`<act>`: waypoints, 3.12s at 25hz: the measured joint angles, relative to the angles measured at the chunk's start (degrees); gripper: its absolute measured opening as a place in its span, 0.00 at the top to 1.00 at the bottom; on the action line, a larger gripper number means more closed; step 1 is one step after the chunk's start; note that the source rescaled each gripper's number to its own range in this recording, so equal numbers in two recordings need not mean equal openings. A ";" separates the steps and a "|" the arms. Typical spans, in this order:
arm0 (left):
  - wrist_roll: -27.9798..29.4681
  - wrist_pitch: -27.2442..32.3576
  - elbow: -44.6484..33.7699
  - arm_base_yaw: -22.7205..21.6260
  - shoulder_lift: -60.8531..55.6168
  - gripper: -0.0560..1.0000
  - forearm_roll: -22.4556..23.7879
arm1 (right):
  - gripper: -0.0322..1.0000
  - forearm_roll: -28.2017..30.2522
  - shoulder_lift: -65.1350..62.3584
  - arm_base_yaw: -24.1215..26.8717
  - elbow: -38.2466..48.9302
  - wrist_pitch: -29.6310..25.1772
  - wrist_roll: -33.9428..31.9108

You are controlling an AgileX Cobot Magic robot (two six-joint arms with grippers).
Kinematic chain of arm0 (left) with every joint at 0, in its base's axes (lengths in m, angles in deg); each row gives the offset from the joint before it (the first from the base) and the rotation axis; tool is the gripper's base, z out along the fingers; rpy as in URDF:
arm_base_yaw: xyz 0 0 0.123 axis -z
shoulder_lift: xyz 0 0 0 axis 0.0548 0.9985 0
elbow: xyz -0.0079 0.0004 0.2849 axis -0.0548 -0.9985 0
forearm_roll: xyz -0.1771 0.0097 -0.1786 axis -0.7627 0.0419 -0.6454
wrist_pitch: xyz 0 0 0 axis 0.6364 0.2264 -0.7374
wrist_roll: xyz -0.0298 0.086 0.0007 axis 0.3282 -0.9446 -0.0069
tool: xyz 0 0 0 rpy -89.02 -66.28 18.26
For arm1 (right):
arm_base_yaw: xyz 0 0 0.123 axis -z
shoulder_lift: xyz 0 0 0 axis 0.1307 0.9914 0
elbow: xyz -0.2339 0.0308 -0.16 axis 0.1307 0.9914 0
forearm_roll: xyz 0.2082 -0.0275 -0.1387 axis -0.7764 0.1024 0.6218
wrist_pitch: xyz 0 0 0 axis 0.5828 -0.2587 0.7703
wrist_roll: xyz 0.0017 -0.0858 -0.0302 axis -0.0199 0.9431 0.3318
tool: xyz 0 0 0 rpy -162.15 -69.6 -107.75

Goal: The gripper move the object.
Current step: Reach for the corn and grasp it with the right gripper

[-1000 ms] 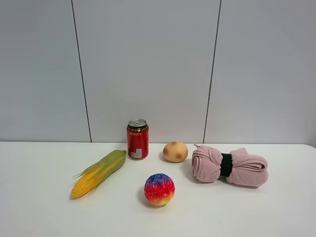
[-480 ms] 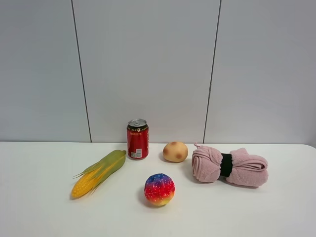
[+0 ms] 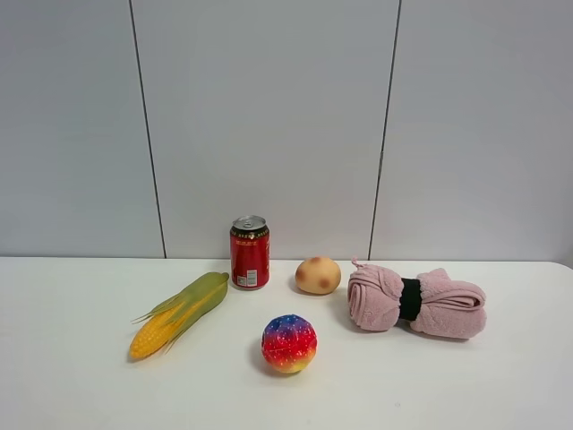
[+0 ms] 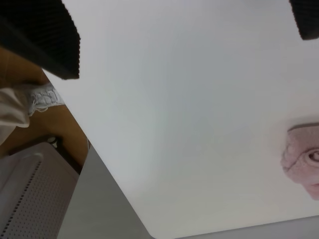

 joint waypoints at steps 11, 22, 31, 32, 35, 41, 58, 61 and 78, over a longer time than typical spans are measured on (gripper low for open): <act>0.00 0.00 0.00 0.00 0.00 0.00 0.00 | 0.23 -3.73 9.90 0.00 -0.99 1.22 4.54; 0.00 0.00 0.00 0.00 0.00 0.00 0.00 | 0.23 -29.16 31.08 -0.19 -11.42 22.73 28.99; 0.00 0.00 0.00 0.00 0.00 0.00 0.00 | 0.02 -35.14 52.92 -19.01 -17.96 31.14 39.34; 0.00 0.00 0.00 0.00 0.00 0.00 0.00 | 0.01 -35.21 55.75 -21.35 -19.24 32.32 38.89; 0.00 0.00 0.00 0.00 0.00 0.00 0.00 | 0.00 -35.32 64.70 -28.68 -24.62 33.20 35.39; 0.00 0.00 0.00 0.00 0.00 0.00 0.00 | 0.00 -35.34 83.35 -40.35 -41.40 30.68 24.71; 0.00 0.00 0.00 0.00 0.00 0.00 0.00 | 0.00 -20.71 121.09 -49.54 -76.47 16.32 -20.39; 0.00 0.00 0.00 0.00 0.00 0.00 0.00 | 0.00 -19.76 124.91 -49.54 -78.02 16.32 -27.19; 0.00 0.00 0.00 0.00 0.00 0.00 0.00 | 0.04 -14.29 139.02 -49.54 -94.36 9.68 -56.29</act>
